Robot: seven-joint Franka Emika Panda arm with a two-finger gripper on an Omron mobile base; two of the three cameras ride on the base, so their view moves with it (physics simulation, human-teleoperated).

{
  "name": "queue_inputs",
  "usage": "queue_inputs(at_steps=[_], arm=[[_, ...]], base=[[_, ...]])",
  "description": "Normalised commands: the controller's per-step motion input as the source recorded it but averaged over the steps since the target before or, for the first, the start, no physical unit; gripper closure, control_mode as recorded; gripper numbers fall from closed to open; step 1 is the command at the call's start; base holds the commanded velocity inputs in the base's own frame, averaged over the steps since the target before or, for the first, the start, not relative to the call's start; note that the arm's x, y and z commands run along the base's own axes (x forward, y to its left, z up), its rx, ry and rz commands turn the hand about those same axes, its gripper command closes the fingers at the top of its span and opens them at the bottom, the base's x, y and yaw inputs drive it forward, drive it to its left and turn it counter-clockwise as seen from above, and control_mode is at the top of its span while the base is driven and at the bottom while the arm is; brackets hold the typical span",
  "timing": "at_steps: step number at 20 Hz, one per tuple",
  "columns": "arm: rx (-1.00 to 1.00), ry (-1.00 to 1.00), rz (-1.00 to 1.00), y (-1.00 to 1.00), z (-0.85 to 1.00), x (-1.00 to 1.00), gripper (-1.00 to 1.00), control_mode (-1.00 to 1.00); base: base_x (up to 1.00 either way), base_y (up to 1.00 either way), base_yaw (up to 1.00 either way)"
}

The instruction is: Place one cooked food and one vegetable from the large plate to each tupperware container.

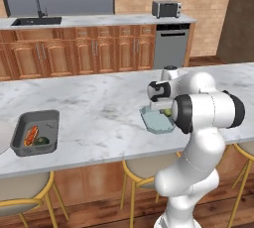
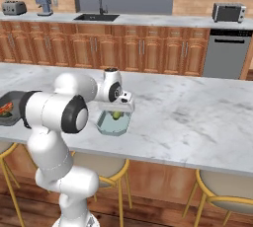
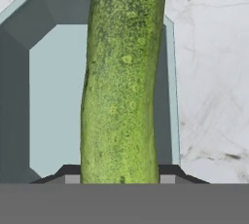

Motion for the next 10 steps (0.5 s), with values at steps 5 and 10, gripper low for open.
queue_inputs(at_steps=[5, 10], arm=[[0.0, -0.01, 0.0, 0.0, -0.01, -0.19, 1.0, -1.0], [0.0, 0.0, 0.0, 0.0, -0.01, 0.0, 1.0, -1.0]], base=[[0.0, 0.0, 0.0], [0.0, 0.0, 0.0]])
